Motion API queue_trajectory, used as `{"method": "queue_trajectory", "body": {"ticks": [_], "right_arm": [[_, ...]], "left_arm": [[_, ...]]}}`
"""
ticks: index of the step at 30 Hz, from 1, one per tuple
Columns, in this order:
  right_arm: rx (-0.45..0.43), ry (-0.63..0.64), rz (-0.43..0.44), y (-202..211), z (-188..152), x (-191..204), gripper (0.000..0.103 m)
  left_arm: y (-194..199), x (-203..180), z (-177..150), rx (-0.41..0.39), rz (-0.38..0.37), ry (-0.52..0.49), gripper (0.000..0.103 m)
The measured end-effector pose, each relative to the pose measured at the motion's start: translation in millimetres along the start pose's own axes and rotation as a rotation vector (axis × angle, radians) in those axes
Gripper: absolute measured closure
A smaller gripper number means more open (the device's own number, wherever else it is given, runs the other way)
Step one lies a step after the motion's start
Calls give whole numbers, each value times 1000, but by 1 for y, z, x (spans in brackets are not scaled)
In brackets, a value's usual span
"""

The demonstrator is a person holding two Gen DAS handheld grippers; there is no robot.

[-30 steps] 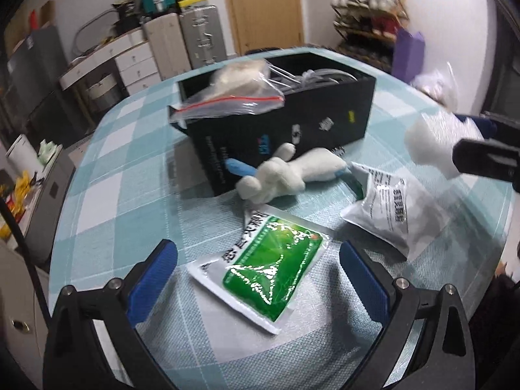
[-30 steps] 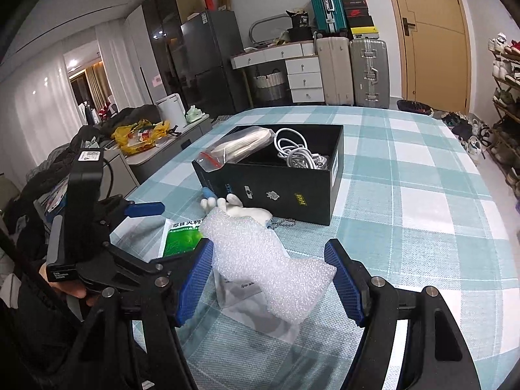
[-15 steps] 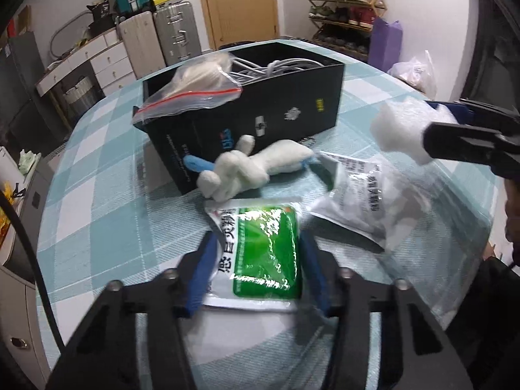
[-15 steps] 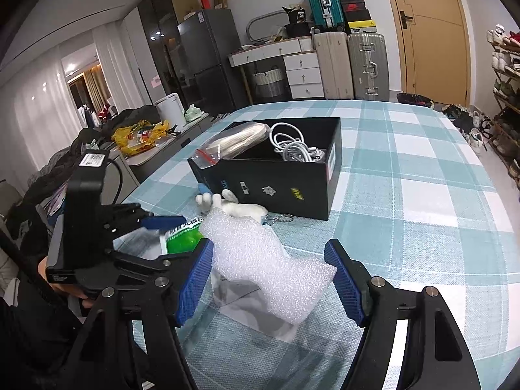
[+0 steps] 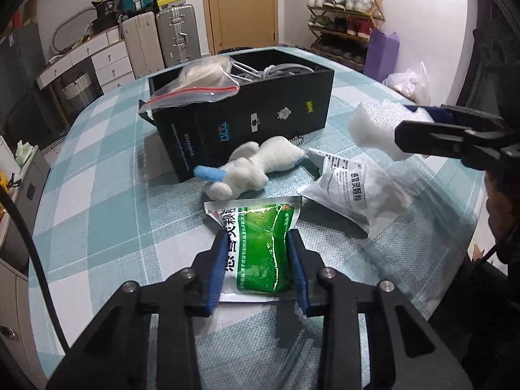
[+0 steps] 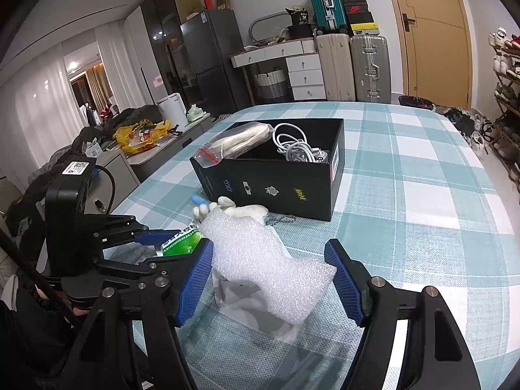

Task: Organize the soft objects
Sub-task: 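Carry green packet and foam over the black box with both grippers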

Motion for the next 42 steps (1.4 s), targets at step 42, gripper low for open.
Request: {"method": "queue_trajectory", "body": {"ticks": [42], "right_arm": [[-168,-52,-121,37,54,-8,32]], "left_arm": [[83,54,73,-323,-36,204,69]]}}
Point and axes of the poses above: each gripper's, at about its wrist camera, not at the fingertips, and y roughly against the way its jaws point, x to its left, z to its top, the point moved 6 cm from there along -y, roughly the way its jaws point, and after that the axes turned 13 degrees about x, right-handed, at the moved point
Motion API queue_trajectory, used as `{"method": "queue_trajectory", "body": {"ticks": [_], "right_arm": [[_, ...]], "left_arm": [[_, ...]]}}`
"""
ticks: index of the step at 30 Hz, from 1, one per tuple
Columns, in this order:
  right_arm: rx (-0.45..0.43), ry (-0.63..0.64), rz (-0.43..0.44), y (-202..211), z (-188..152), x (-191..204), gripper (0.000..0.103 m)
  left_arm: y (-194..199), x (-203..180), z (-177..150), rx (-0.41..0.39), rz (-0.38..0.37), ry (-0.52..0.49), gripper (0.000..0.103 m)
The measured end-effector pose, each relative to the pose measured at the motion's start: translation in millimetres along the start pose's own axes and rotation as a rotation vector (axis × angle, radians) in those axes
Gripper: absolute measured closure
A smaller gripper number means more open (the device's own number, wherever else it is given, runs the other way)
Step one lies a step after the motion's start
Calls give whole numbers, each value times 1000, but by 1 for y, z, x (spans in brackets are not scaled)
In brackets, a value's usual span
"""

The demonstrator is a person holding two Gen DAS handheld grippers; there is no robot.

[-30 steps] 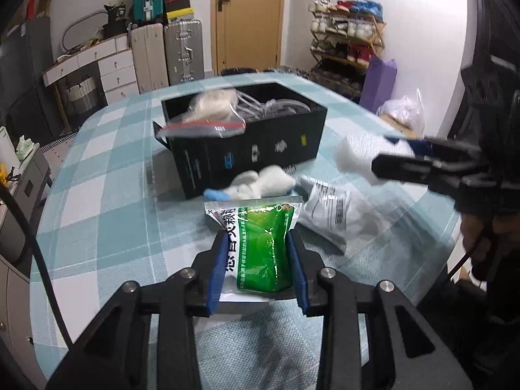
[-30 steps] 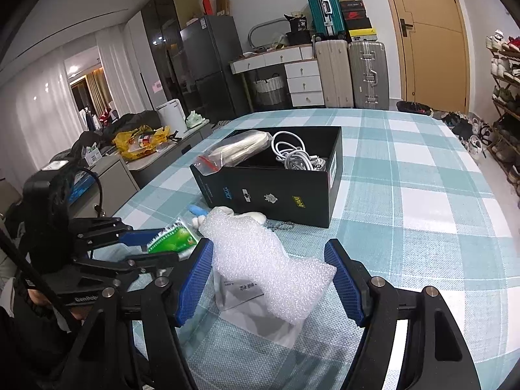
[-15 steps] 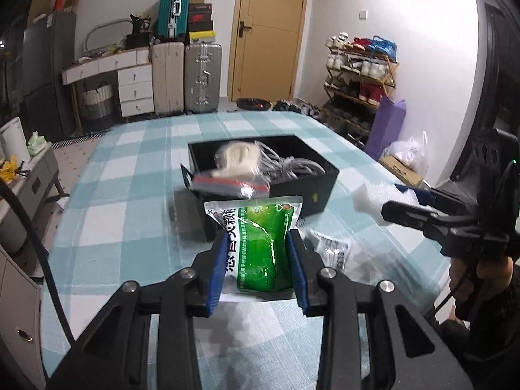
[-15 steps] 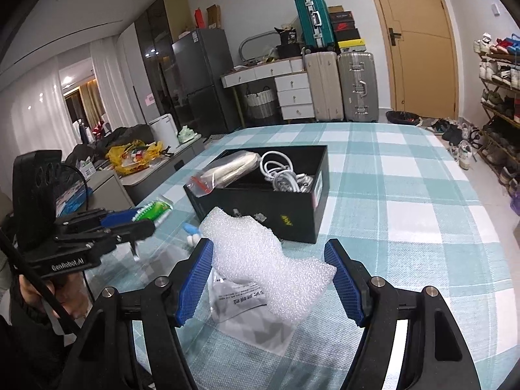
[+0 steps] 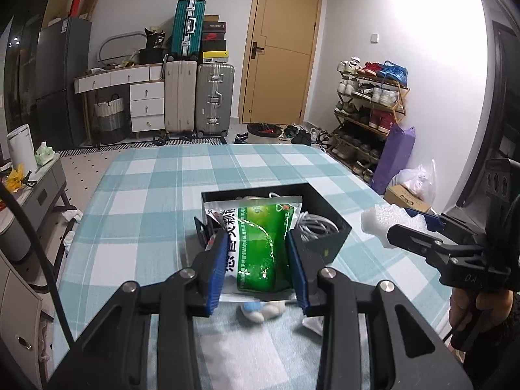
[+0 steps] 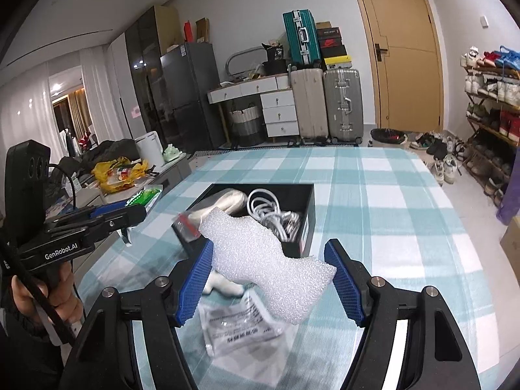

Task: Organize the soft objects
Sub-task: 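Carry green packet and foam over the black box with both grippers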

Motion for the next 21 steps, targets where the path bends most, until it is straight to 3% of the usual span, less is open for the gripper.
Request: {"method": "queue_trajectory", "body": {"ticks": [21], "right_arm": [[82,103,-133,-56,32,5,32]], "left_arm": [[-49,11,31,18,32,9,68]]}}
Point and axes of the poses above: each gripper's, at about its wrist camera, not at the fingertips, and y roughly against the way its jaws point, x to its left, z to its top, the point moved 6 cm from there along -y, roughly the way its jaws point, and after that the axes turned 13 degrees about x, right-handed, at the moved point
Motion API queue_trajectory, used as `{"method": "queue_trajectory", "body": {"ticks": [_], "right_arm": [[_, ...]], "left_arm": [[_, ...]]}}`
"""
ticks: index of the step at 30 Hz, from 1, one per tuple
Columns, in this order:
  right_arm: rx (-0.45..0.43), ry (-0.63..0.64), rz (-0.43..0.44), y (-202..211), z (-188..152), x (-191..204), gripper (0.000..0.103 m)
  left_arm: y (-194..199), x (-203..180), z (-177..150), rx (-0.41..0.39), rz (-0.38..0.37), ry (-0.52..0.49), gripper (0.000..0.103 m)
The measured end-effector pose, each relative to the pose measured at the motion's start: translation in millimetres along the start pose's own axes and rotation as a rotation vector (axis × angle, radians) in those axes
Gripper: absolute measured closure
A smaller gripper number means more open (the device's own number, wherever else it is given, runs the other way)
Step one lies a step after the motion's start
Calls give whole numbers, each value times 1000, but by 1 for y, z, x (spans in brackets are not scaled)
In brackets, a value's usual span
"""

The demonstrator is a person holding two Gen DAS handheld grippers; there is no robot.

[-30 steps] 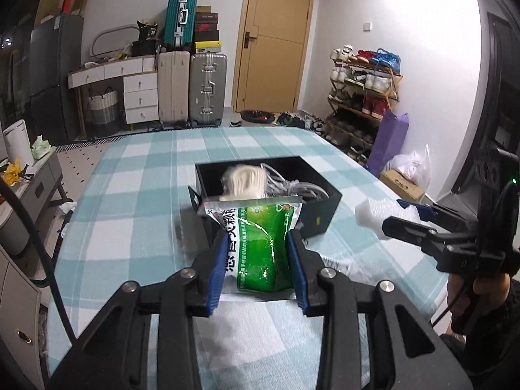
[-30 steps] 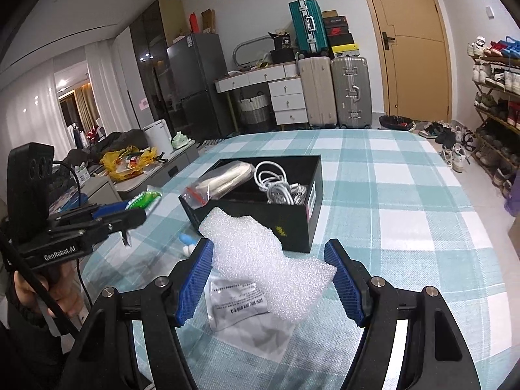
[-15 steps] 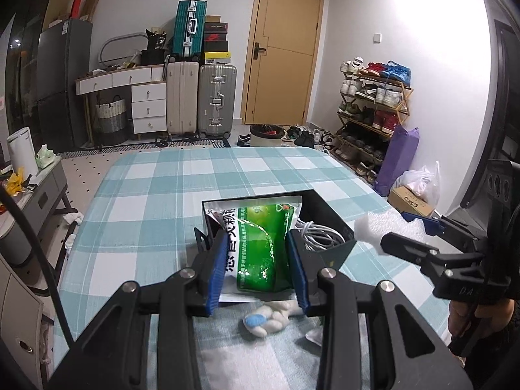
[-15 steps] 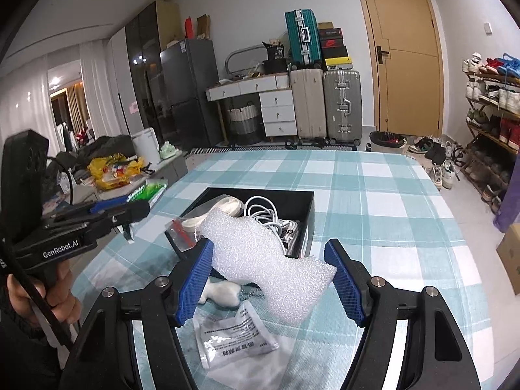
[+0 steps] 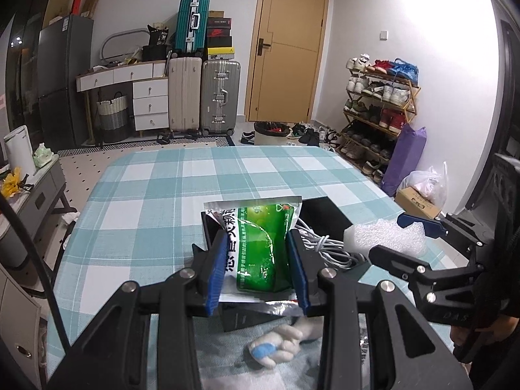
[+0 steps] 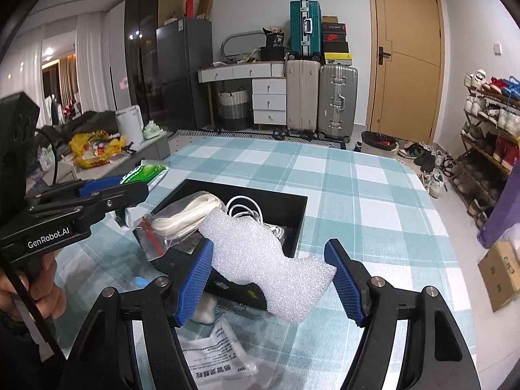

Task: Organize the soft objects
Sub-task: 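Carry green packet and foam over the black box with both grippers, then open left gripper dropping green packet in while right gripper releases foam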

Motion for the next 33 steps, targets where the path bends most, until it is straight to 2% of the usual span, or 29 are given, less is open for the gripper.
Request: {"method": "queue_trajectory", "body": {"ticks": [7,16,25,33], "right_arm": [[51,83,-57,-22,8,10,32],[107,214,-81,-42,15,26,32],[143,277,-65,-59,21,27,32],[160,292,-9,-70,27,24,30]], "left_arm": [[-25,-5,5,35,4,-7,68],[-47,-13,6,64,-20,-24,68],[-70,-9,1,125,-45,0,68],[-71,-6,3,131,-6,-14,65]]}}
Point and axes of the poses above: each gripper's, at about its wrist camera, not at the fingertips, and y roughly against the way its jaws point, x to its left, z to its top, the point moved 6 cm from there along -y, roughly the way its jaws point, and after that the axes turned 13 degrees about x, right-handed, at the moved point
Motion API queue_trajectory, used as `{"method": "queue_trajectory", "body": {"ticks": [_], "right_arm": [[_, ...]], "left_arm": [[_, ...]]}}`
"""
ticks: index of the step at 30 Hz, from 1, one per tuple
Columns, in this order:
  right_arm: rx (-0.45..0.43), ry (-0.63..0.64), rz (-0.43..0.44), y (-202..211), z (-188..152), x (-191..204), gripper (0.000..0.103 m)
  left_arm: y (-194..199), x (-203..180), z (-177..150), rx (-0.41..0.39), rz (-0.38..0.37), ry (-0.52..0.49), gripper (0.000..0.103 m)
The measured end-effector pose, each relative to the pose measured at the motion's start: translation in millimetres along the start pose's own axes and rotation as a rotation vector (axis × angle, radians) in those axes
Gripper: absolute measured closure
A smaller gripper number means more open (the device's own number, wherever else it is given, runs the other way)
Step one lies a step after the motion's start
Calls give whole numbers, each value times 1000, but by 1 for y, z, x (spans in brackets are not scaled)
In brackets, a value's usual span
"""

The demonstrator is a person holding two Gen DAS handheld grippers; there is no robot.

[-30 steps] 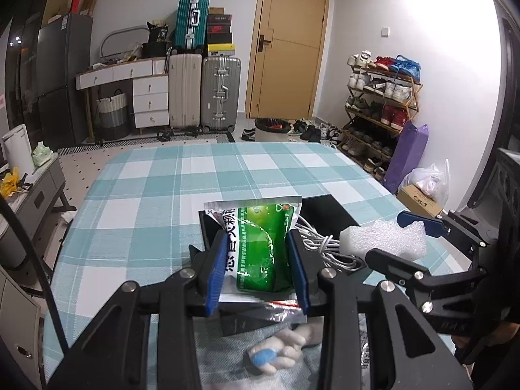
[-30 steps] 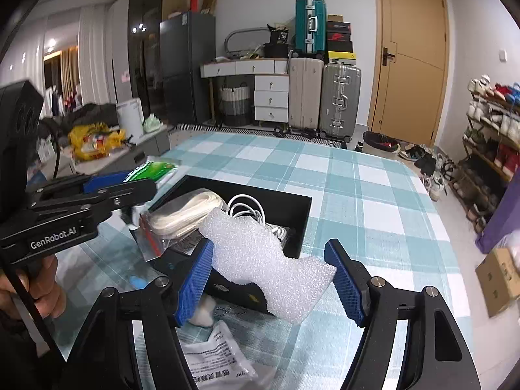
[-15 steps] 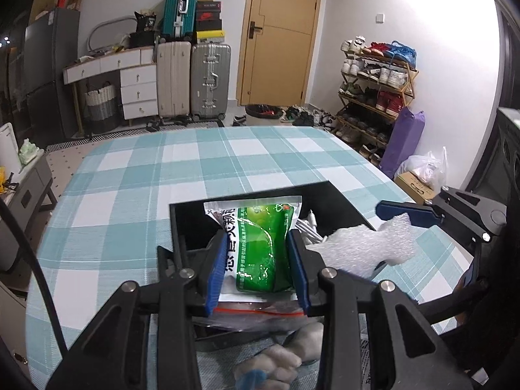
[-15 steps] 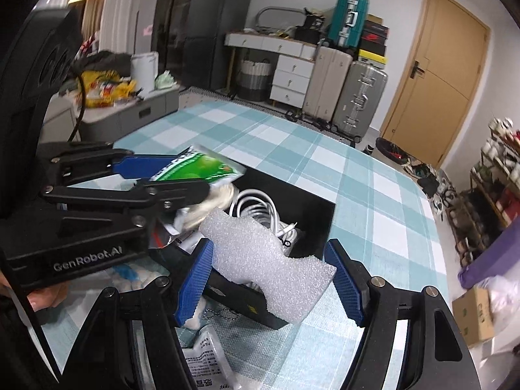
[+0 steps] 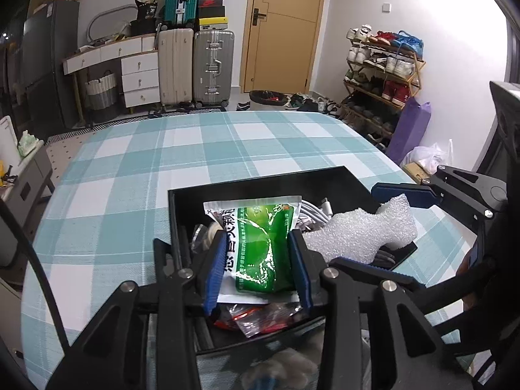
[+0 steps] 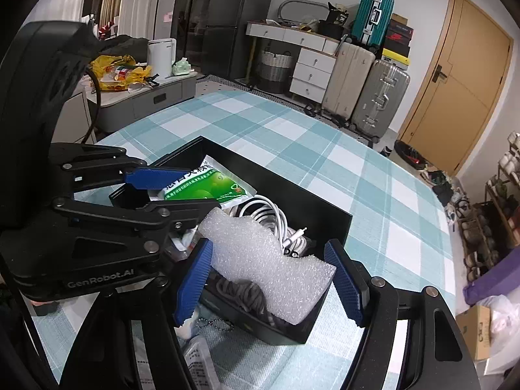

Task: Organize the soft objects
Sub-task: 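Open left gripper dropping green packet in while right gripper releases foam, then move right gripper to the white printed sachet and close on it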

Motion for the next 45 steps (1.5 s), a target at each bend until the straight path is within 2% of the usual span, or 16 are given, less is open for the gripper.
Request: {"method": "queue_trajectory", "body": {"ticks": [2,3,5,6,7,10,13,18,23,29,45], "right_arm": [[-8,-11,-14,-1,0,-3,25],[-20,-21,-32,1,-1,-5,18],[-45,-39,-51,5,-4,-8,10],[-48,-52,-58,7,-6,-10,7],[-51,-63,-61,9,-9,-12,6],[-73,-116,-53,20,-18,-19,4],[-98,-161,-30,34,-30,-20,1],[-120,-215,31,52,-48,-15,1],[-104,-240,77,57,-69,-4,1],[-73,-240,123,49,-87,10,1],[32,-189,195,22,-103,23,1]], "left_arm": [[2,1,0,2,-5,3,58],[4,2,1,-3,-9,4,55],[12,2,0,-20,0,8,42],[15,3,1,-26,1,8,42],[19,2,0,-31,1,6,40],[32,1,-2,-60,17,-5,17],[47,-1,-7,-102,35,-17,6],[62,1,-22,-112,49,-3,4],[72,3,-45,-118,78,5,4],[67,-3,-62,-102,107,-20,4],[46,5,-101,-26,89,27,4]]}}
Point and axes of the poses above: each gripper's, at about its wrist camera, not at the fingertips, and y roughly against the way its jaws point, x to its left, z to its top, the point moved 6 cm from there along -y, roughly the way its jaws point, and after that the axes turned 13 degrees about x, right-handed, at the moved point
